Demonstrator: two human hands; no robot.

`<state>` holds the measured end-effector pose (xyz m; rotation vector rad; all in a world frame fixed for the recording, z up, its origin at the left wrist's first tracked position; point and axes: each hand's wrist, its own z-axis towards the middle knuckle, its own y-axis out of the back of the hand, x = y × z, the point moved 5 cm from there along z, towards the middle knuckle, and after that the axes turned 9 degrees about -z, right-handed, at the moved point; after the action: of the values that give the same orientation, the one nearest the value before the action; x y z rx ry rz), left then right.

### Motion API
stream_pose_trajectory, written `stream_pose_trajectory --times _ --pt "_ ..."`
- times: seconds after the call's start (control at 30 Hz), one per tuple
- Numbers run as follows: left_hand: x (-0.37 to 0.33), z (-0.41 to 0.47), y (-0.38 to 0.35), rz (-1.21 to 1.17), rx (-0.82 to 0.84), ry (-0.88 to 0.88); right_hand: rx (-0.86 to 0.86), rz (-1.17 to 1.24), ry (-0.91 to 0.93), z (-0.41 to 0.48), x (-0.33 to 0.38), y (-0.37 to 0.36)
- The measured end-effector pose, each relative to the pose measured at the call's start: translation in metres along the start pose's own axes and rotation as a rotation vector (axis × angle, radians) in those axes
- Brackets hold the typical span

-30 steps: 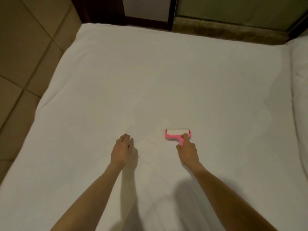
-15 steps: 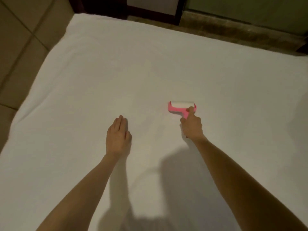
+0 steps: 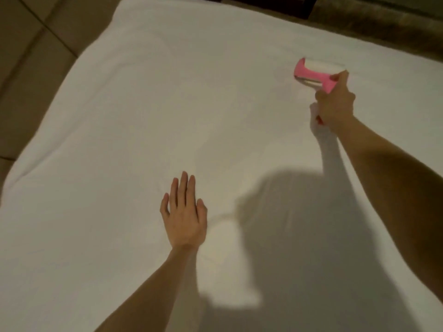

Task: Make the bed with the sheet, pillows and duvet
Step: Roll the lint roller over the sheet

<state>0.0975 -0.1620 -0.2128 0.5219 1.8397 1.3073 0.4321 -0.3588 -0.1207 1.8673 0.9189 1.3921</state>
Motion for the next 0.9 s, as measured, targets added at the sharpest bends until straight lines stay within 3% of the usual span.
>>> stream_pose_trajectory --times 0.47,0.9 --pt "0.004 0.004 -0.012 0.022 -0.063 -0.023 -0.106 0.274 -0.006 0.040 0.019 -0.023" --pt "0.001 0.002 -0.007 0.018 -0.106 -0.057 -0.075 0.020 0.018 -0.054 -0.021 -0.016"
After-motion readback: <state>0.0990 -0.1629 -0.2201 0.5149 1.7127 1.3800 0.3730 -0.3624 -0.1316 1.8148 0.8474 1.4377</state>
